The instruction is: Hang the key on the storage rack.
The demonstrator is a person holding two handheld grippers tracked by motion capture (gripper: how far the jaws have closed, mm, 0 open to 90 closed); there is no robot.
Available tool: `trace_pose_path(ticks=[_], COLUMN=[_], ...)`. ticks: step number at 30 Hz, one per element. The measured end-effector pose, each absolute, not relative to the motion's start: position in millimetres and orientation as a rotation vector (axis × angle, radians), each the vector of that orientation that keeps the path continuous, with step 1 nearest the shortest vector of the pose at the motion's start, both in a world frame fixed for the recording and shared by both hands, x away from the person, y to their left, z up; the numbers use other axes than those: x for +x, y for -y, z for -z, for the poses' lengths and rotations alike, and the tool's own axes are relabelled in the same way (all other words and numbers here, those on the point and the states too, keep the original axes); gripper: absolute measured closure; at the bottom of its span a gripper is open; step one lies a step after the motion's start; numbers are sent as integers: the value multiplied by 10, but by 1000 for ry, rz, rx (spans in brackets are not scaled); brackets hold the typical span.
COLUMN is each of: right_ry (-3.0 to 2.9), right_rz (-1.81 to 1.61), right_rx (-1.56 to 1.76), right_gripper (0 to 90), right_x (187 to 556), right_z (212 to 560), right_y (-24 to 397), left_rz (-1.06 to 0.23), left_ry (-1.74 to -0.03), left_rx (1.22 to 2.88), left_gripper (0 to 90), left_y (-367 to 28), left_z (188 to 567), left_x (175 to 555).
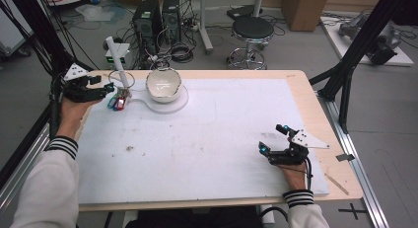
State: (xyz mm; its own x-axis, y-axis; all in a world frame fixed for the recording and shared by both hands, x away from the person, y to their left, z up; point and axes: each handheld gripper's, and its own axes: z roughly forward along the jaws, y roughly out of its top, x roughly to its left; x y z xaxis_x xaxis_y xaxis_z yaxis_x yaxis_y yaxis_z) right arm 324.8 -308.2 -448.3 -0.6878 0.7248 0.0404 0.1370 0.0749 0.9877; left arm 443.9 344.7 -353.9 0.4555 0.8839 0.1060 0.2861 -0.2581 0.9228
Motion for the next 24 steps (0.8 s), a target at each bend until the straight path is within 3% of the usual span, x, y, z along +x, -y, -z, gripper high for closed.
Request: trace_pose_path(ticks=[5,8,24], right_ry=[-1892,-1893,-1900], right_rz=[-1655,-1655,-1648], right_rx=[853,853,849], right_gripper=[8,9,9], right_x=[3249,3248,3246], right_z=[4483,4483,4483], right_y=[3084,3084,3080], left_rz=[-755,-738,-676], left_ry=[-939,-912,-754], left_rx=[1737,1735,1664], left_gripper=[87,17,17], left_y=[-3423,-3390,-3071], left_z=[3578,3603,4020], left_x=[4233,4110,3217])
